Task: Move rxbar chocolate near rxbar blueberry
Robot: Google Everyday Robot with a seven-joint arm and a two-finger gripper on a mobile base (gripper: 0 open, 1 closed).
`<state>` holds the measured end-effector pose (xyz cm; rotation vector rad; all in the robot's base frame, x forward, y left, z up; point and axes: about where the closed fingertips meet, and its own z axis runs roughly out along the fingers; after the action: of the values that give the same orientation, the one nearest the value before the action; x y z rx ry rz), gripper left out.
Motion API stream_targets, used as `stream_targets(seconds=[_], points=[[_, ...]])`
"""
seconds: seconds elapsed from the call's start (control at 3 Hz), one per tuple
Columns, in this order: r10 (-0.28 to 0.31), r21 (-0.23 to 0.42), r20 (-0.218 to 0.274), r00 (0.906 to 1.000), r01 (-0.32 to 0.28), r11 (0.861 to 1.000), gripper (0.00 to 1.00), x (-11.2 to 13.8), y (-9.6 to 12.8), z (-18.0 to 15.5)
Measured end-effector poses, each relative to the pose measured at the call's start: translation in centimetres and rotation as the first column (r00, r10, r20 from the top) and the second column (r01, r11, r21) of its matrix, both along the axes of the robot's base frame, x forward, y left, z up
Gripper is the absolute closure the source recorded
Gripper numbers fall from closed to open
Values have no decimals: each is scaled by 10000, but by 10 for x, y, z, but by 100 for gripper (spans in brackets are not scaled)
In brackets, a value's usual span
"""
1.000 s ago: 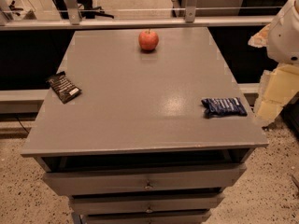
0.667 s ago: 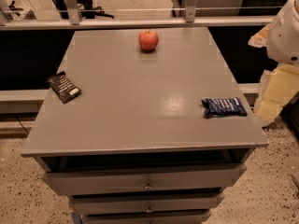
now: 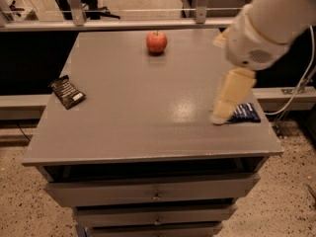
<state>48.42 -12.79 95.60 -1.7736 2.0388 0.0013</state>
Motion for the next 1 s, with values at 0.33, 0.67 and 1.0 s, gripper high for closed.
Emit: stream_targets(seconds=[0.33, 0.67, 1.0], points=[[765, 736, 221, 9968, -779, 9942, 0, 16, 66, -9], [1060, 1757, 337, 9938, -1103, 9783, 0, 30, 135, -11], [1066, 1767, 366, 9936, -1115, 9779, 0, 31, 136, -10]])
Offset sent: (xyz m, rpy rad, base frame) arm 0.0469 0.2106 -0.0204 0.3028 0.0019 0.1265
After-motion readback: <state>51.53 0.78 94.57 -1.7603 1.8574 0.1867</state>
